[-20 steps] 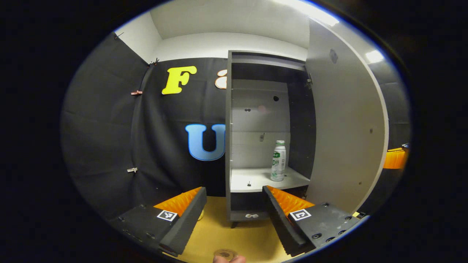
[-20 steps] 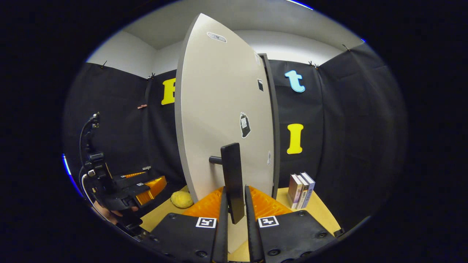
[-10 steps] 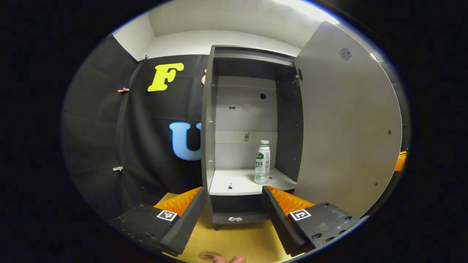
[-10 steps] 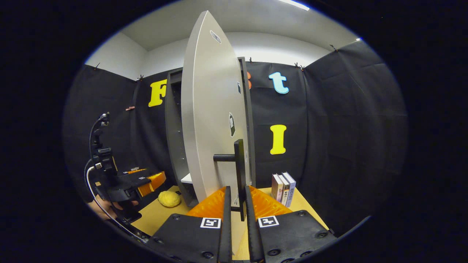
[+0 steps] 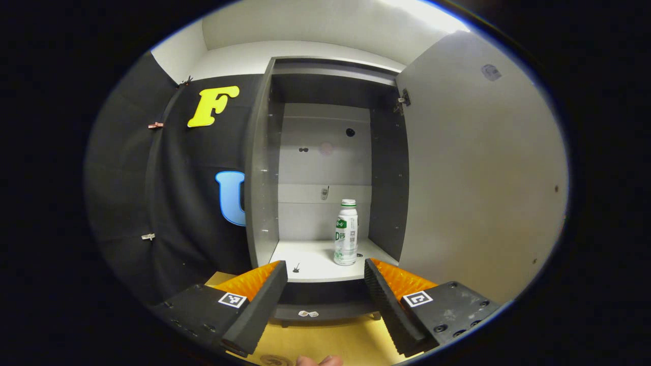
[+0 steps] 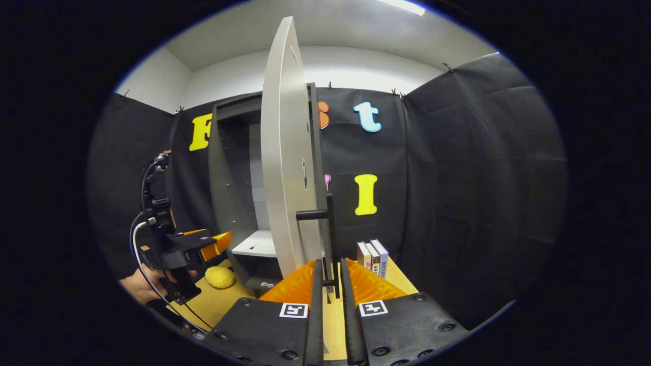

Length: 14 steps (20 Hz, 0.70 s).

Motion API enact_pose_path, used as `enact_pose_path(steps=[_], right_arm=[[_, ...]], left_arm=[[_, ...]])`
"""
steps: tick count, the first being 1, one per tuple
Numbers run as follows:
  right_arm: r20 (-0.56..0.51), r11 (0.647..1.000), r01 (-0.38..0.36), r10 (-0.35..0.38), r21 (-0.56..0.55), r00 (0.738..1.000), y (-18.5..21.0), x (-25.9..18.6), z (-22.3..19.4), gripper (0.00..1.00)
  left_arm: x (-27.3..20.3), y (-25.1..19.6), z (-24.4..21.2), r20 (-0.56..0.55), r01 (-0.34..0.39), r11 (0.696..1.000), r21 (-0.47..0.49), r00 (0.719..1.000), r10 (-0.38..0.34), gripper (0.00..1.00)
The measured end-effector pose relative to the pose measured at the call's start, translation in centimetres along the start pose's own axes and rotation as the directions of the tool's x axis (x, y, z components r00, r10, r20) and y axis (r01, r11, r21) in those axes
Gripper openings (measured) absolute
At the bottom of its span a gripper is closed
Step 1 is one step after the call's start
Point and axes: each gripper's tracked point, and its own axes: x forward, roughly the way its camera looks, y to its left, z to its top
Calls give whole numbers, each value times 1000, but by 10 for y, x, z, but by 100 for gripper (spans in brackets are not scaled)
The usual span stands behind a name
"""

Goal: Open the cabinet door with the right hand, grasp the bottle in the cabinet with the left hand and place it on the coaster, then close the cabinet door with the right hand.

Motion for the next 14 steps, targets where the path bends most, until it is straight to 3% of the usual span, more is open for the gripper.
enact_pose_path(steps=[8, 12, 14], right_arm=[[-2, 996, 79, -79, 35, 997, -57, -2, -2, 23], [8, 993, 114, -114, 27, 993, -84, 11, -1, 46], [7, 991, 131, -131, 25, 991, -90, 16, 0, 75]], left_arm=[[83, -31, 12, 19, 4, 999, 43, 1000, -5, 95], [129, -43, 16, 14, -2, 1000, 25, 1000, 2, 95], [155, -46, 20, 17, -12, 1000, 16, 1000, 11, 95]])
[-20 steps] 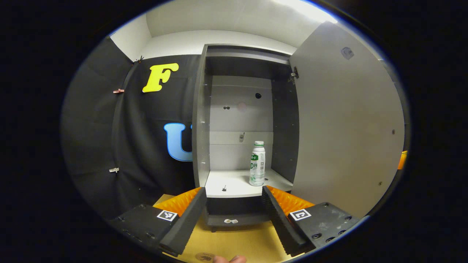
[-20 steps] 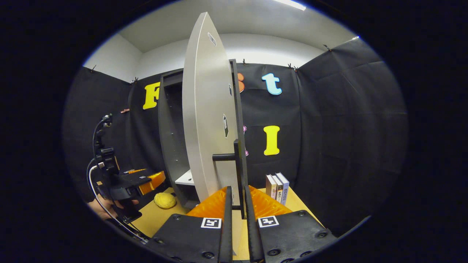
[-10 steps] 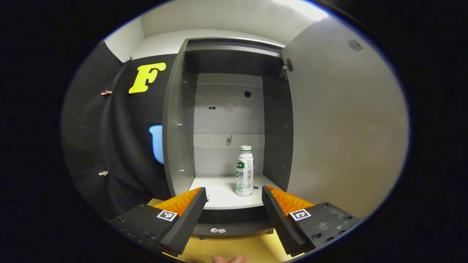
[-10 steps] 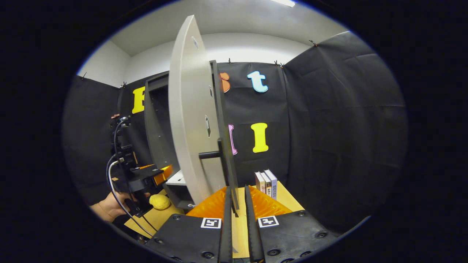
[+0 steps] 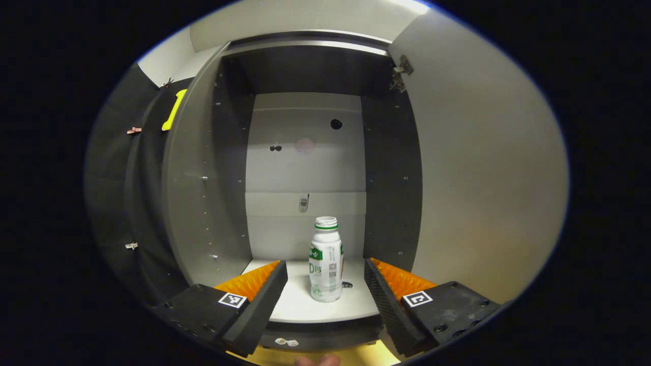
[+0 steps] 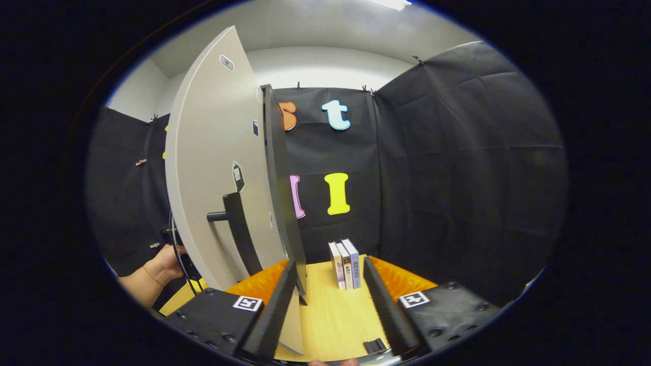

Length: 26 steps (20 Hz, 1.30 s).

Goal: Open the cabinet door with the right hand, grasp the bottle in the cabinet with the left hand and place it on the coaster, then close the cabinet door with the right hand.

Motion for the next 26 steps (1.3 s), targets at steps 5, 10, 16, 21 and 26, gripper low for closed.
enact_pose_path(steps=[5, 10, 16, 21, 26], right_arm=[[5, 999, 25, -25, -21, 1000, -16, 16, 1, 91], [26, 997, 72, -72, -21, 997, -34, 27, 6, 91], [21, 995, 95, -94, -18, 995, -42, 34, 3, 91], [23, 995, 92, -92, -26, 996, -40, 32, 4, 91], [37, 996, 84, -83, -14, 996, -30, 24, 6, 91]], left_arm=[[54, 5, -4, -19, -52, 998, 22, 998, 53, 94], [99, 12, -20, -43, -79, 997, 5, 996, 79, 96], [130, 4, -42, -79, -49, 999, 18, 996, 50, 96], [127, 6, -41, -71, -55, 998, 19, 996, 56, 76], [100, 13, -31, -64, -46, 999, 25, 997, 47, 76]])
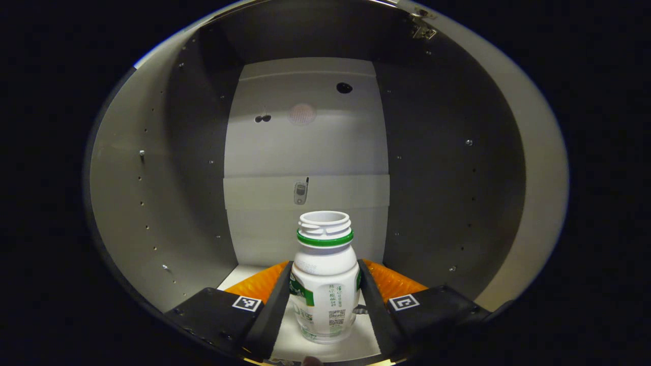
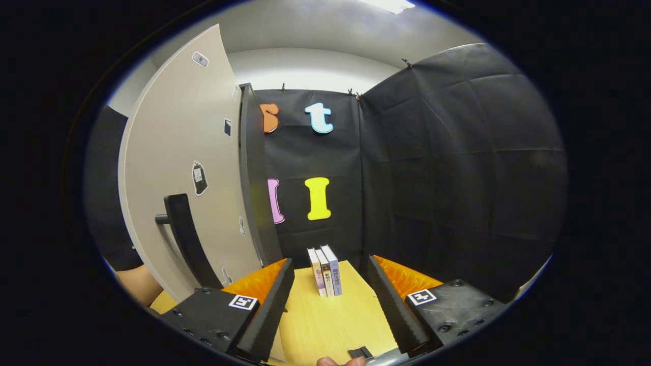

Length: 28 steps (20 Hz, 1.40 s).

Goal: Open the cabinet door with the right hand, grasp the bottle in the cabinet with the left hand and place it on the coaster, then close the cabinet door with the right hand.

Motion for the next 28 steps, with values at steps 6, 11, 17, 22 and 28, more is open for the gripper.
enact_pose_path(steps=[6, 11, 17, 22, 28], right_arm=[[71, 999, -26, 27, -22, 997, 17, -8, 7, 84], [80, 997, 1, 5, -73, 997, 20, -12, 2, 98], [74, 999, 43, -40, -32, 996, 15, -18, 2, 98], [102, 997, 49, -43, -65, 994, 23, -17, 6, 97], [121, 995, 63, -54, -71, 991, 31, -17, 14, 96]], left_arm=[[-62, 27, 16, 30, 7, 1000, 3, 1000, -7, 76], [-120, 59, 14, 48, -6, 1000, -6, 999, 6, 76], [-176, 109, -28, 44, -58, 998, -27, 997, 59, 76], [-213, 145, -88, -4, -99, 993, -63, 995, 99, 75], [-255, 174, -154, 7, -123, 992, -23, 992, 123, 75]])
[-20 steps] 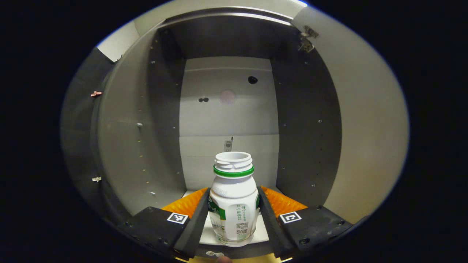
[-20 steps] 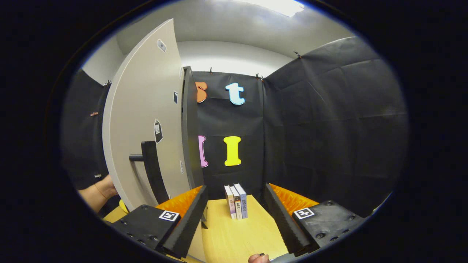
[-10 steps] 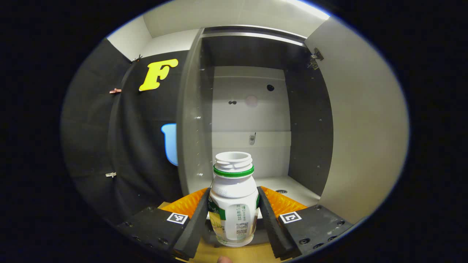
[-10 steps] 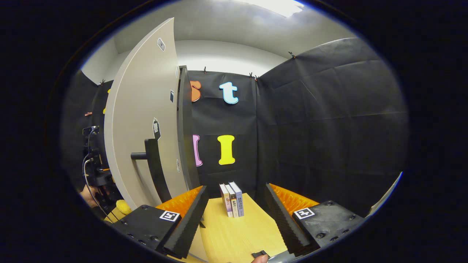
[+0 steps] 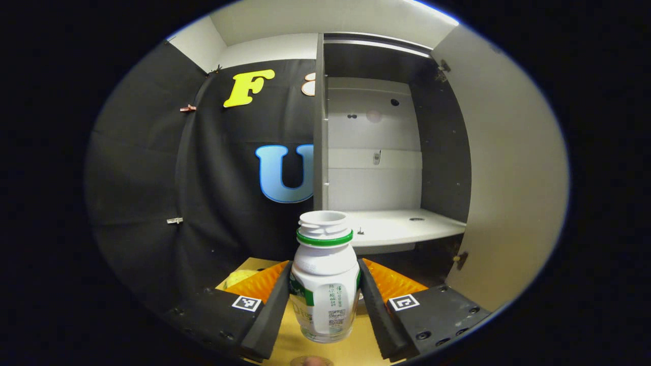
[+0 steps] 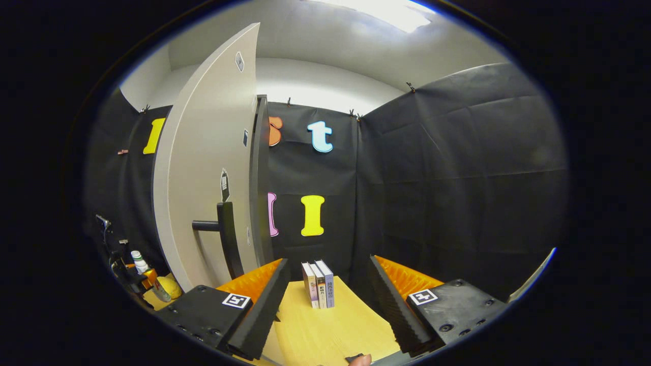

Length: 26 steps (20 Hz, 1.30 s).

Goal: Open the cabinet door with the right hand, grasp the bottle in the cabinet with the left hand and place it on the coaster, then close the cabinet door with the right hand.

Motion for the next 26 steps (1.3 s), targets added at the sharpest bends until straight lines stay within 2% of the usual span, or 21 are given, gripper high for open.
enact_pose_path(steps=[1, 2, 3, 4, 9, 17, 22, 26], right_arm=[[-1, 1000, 3, -3, 1, 1000, 1, 0, 0, 96], [-2, 1000, 7, -7, 0, 1000, 1, -1, 0, 92], [-1, 1000, 15, -15, -7, 1000, 2, -1, 2, 92], [1, 1000, 23, -23, -14, 1000, 0, -1, 3, 96], [9, 999, 51, -51, 19, 999, -2, 2, 16, 96], [17, 996, 95, -94, -5, 995, -8, -9, 24, 96], [20, 992, 117, -116, -36, 993, -8, -13, 26, 96], [35, 990, 139, -138, -20, 990, -10, -11, 35, 96]], left_arm=[[-5, 2, -9, 5, 3, 1000, 0, 1000, -3, 76], [-9, 5, -20, 7, 9, 1000, -1, 1000, -9, 76], [-15, 7, -33, 2, 15, 1000, -3, 1000, -15, 76], [-19, 7, -42, 0, 22, 1000, -4, 1000, -22, 76], [-37, 7, -79, 44, 65, 998, 8, 997, -65, 76], [-43, 13, -128, 59, 78, 997, 12, 995, -79, 77], [-35, 18, -163, -2, 83, 997, -4, 997, -83, 78], [-30, 18, -175, -18, 86, 996, 9, 996, -85, 79]])
